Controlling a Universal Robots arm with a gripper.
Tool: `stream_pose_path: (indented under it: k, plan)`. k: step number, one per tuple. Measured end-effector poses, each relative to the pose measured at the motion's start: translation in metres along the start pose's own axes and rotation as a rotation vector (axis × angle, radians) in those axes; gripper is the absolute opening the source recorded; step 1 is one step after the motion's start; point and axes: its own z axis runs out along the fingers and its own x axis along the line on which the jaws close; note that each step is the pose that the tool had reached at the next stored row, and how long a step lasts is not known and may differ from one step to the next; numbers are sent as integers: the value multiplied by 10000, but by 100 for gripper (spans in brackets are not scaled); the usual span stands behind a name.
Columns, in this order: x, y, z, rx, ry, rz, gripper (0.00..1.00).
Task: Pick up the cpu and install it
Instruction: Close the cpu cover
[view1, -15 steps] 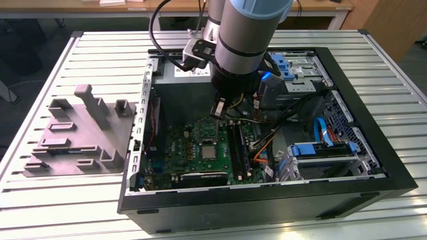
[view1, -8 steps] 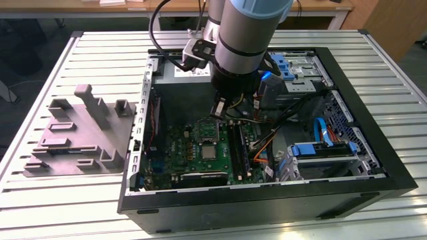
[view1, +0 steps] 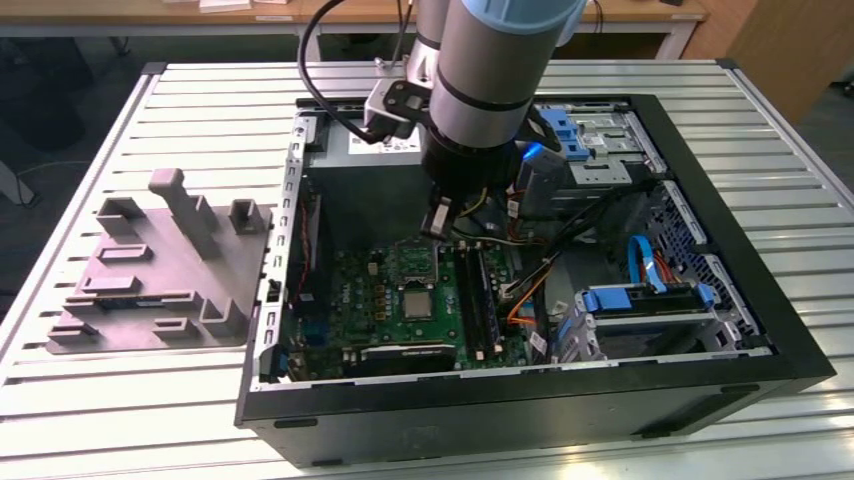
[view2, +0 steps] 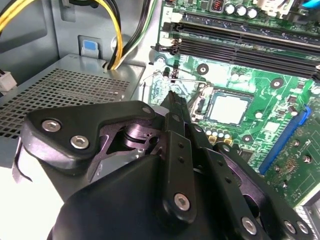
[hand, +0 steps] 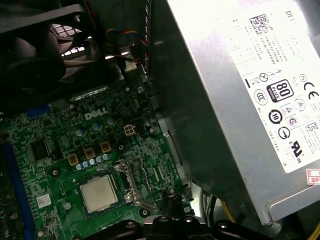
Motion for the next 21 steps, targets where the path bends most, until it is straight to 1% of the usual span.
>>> stream_pose_path:
  k: [3,7,12,21]
  plan:
    - [2,2,0,24,78,-49,11]
    - [9,3,-2,40,145,-112,11]
    - [31,-3,-3,40,152,-142,11]
    - [43,-8,-5,41,152,-143,11]
